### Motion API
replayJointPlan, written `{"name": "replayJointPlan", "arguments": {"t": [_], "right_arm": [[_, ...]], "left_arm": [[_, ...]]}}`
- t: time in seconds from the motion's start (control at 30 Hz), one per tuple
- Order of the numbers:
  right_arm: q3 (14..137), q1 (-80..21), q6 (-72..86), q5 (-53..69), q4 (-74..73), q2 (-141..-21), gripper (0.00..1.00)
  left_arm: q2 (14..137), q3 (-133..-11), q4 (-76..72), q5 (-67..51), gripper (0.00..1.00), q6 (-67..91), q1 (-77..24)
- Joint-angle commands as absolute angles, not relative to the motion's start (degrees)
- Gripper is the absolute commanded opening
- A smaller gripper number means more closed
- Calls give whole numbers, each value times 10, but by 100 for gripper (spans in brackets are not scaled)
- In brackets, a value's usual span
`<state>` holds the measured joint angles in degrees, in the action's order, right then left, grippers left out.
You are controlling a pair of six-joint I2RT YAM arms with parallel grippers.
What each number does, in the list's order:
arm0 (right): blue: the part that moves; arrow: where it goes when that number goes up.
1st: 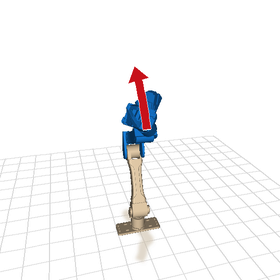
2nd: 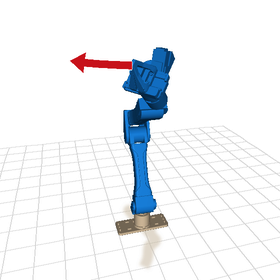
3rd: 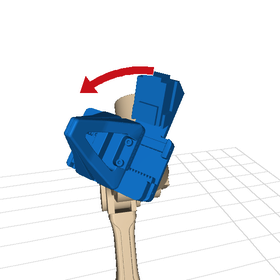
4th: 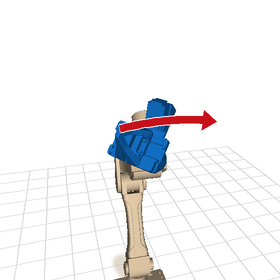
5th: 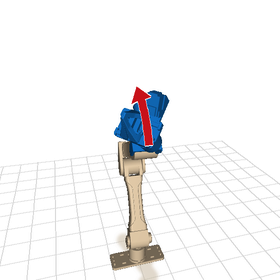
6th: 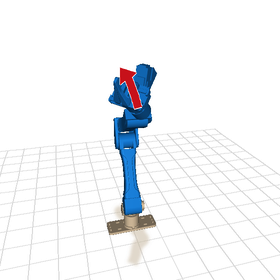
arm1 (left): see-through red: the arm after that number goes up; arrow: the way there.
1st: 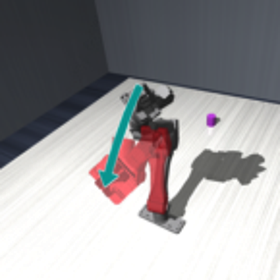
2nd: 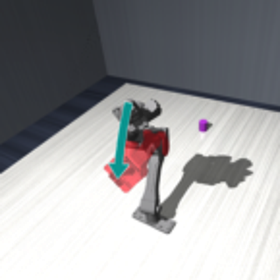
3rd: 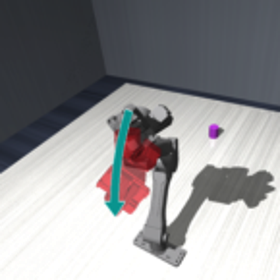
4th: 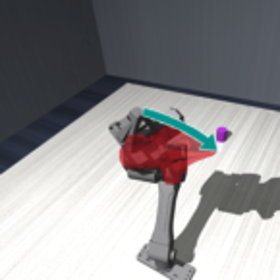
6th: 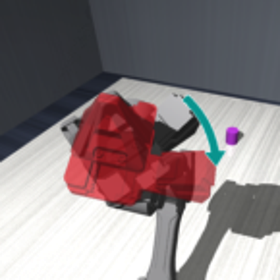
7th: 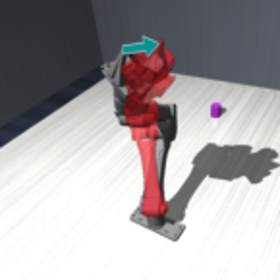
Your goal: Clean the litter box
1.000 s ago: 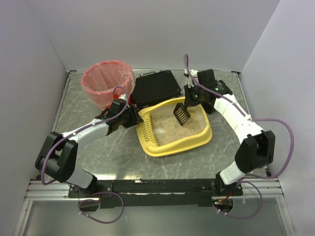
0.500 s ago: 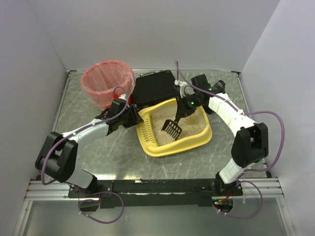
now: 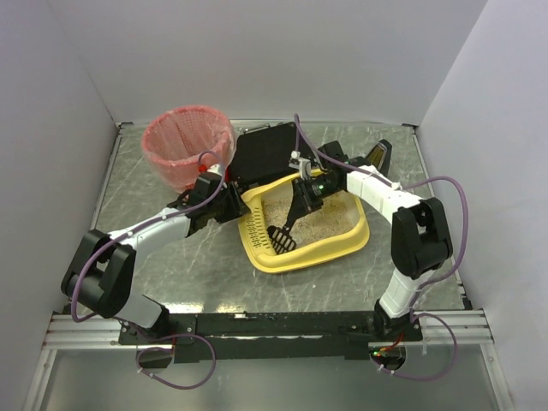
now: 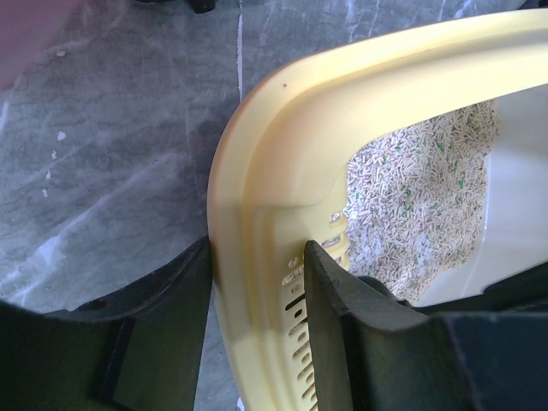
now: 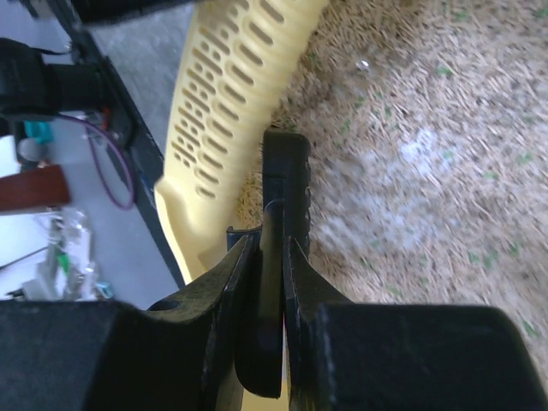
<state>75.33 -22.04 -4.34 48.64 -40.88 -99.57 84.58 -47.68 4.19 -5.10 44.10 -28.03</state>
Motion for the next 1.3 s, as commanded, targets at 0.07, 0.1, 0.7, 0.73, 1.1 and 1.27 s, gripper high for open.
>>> {"name": "replayJointPlan", "arguments": {"t": [0.07, 0.1, 0.7, 0.73, 1.1, 1.27], "right_arm": [[735, -239, 33, 570, -344, -1011, 0], [730, -238, 46, 566, -337, -1010, 0], [715, -135, 149, 519, -287, -928, 0], [715, -127, 149, 510, -287, -923, 0], [727, -95, 118, 420, -313, -890, 0], [732, -75, 135, 400, -294, -869, 0]], "left_arm": [[870, -447, 138, -35, 48, 430, -315], [870, -447, 138, -35, 48, 432, -318], [856, -453, 178, -2, 48, 426, -321], [853, -452, 178, -2, 48, 427, -322], [843, -444, 181, -2, 49, 430, -322], [850, -445, 177, -2, 48, 429, -322]]}}
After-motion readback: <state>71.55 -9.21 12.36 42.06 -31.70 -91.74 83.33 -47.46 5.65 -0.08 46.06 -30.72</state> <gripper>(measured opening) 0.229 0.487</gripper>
